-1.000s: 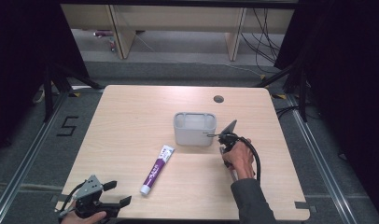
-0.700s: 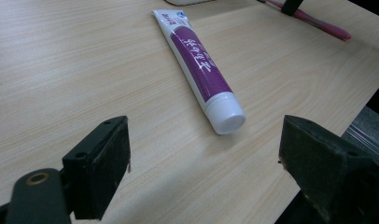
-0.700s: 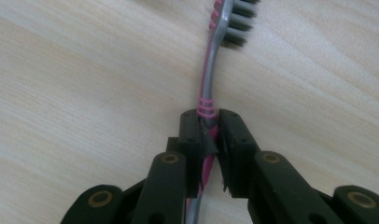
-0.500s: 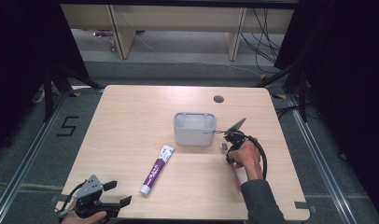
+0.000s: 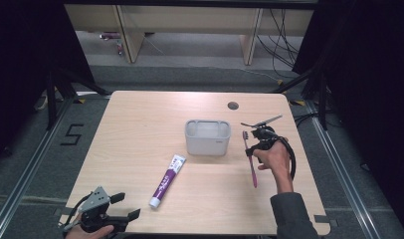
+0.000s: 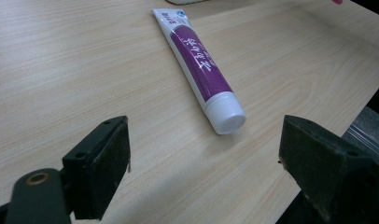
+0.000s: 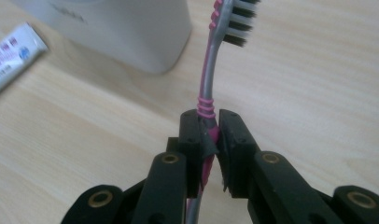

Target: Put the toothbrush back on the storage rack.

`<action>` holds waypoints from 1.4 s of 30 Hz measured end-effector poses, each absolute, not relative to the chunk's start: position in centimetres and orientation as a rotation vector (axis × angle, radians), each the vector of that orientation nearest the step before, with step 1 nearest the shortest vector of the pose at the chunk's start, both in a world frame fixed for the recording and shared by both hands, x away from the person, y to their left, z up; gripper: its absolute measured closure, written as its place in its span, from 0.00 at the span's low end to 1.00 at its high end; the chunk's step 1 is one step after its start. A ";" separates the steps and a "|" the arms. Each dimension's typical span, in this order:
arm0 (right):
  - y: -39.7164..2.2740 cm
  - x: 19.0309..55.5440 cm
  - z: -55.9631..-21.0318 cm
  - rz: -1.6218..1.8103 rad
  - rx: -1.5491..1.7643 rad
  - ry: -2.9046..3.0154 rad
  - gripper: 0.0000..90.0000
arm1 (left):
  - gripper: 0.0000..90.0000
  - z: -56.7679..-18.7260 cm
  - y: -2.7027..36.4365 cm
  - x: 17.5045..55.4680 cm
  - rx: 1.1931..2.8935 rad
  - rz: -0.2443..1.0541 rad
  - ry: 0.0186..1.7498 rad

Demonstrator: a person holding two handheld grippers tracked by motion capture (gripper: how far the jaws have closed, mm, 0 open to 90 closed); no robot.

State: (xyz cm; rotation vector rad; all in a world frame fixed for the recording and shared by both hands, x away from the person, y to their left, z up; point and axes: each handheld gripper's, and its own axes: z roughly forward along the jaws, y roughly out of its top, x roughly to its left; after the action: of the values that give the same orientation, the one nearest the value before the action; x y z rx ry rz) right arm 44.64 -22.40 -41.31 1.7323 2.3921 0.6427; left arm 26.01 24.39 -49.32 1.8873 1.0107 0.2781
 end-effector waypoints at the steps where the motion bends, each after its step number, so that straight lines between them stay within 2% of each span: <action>1: -22.5 44.3 -40.9 0.696 1.753 2.366 0.89 | 0.18 -49.3 24.4 26.0 1.887 0.278 1.012; 7: -23.6 44.0 -39.8 0.915 1.590 2.298 0.89 | 0.18 -49.3 24.4 26.0 1.885 0.276 1.011; 23: -22.9 42.9 -37.8 1.267 1.349 2.049 0.89 | 0.18 -49.4 24.3 26.1 1.885 0.274 1.005; 42: -20.5 44.1 -33.3 1.360 1.244 1.931 0.89 | 0.18 -49.3 24.3 26.1 1.886 0.276 1.003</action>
State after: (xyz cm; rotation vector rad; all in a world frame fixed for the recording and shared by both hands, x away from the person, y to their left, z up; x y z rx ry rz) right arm 44.09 -20.55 -33.29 1.2440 1.9314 1.3599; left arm 26.05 24.34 -49.30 1.8861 1.0028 0.2756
